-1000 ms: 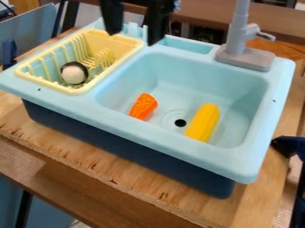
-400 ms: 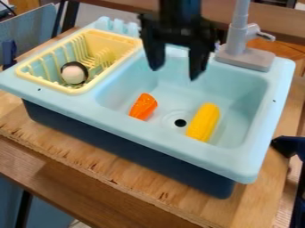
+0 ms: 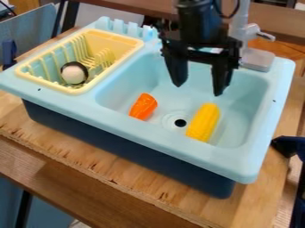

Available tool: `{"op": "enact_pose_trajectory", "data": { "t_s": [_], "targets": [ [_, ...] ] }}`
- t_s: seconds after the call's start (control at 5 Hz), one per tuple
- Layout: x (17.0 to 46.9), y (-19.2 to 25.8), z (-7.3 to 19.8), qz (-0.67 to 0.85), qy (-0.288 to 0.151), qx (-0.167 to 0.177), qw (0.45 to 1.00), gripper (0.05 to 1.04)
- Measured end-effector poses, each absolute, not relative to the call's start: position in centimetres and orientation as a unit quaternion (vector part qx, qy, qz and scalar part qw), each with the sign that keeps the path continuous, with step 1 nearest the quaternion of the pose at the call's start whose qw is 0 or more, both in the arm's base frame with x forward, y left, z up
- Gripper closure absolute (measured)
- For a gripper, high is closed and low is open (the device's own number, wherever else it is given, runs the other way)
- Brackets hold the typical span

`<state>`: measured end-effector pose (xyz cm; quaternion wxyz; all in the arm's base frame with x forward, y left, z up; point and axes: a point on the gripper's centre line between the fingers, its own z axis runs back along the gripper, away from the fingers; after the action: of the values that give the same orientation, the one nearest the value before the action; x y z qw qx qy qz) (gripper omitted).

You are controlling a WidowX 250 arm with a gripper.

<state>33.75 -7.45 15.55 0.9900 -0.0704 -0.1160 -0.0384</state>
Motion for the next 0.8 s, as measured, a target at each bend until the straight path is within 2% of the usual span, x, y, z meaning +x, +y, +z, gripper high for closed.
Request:
{"op": "enact_pose_trajectory", "data": {
  "t_s": [0.4,0.8],
  "targets": [
    [34.6,-8.2,13.0,-0.038,-0.085,-0.082,0.992,0.084],
    [34.2,-8.3,11.2,-0.035,-0.044,-0.082,0.995,0.084]
  ]
}}
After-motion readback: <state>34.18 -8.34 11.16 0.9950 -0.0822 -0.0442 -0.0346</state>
